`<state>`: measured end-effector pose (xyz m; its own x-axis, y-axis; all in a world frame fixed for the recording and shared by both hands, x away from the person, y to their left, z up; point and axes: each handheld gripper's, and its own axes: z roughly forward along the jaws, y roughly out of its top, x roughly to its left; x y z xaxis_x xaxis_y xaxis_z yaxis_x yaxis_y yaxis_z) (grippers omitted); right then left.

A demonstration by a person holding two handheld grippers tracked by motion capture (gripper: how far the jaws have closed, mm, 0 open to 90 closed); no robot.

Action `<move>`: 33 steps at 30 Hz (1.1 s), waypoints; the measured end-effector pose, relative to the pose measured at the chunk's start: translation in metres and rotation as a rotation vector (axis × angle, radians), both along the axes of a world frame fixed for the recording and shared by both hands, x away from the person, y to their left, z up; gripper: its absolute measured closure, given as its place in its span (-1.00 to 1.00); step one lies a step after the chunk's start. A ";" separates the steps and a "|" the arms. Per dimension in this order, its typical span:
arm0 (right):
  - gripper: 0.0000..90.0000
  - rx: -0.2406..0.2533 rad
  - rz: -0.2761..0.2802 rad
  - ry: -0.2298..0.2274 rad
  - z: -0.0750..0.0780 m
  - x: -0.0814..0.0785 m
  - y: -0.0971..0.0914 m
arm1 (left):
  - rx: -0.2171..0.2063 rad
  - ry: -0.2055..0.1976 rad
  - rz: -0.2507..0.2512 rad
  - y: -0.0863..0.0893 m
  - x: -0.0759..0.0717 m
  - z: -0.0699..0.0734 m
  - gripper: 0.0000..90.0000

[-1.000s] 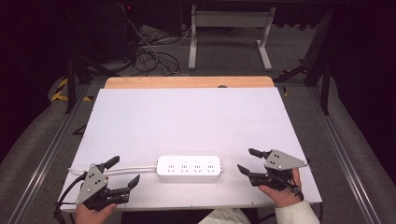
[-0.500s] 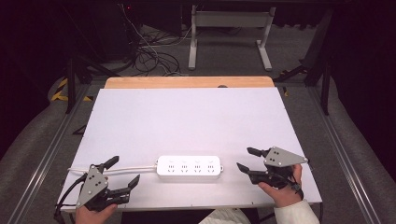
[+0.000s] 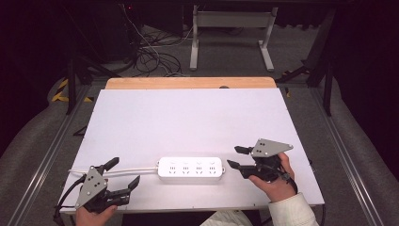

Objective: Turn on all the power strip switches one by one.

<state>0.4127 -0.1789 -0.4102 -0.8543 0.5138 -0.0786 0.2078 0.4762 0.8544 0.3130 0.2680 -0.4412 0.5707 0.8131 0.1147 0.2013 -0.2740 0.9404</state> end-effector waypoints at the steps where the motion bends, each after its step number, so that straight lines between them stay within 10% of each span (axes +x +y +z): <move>1: 0.07 -0.002 0.002 0.000 0.001 0.001 0.003 | 0.001 0.000 0.001 0.000 0.000 0.000 -0.69; 33: 0.28 -0.030 0.127 0.047 0.010 0.029 0.075 | 0.018 -0.002 0.004 0.000 0.000 0.000 -0.68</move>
<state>0.4420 -0.1036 -0.4006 -0.9153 0.3995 -0.0507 0.1838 0.5265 0.8301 0.3134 0.2683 -0.4414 0.5674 0.8131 0.1304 0.2010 -0.2904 0.9356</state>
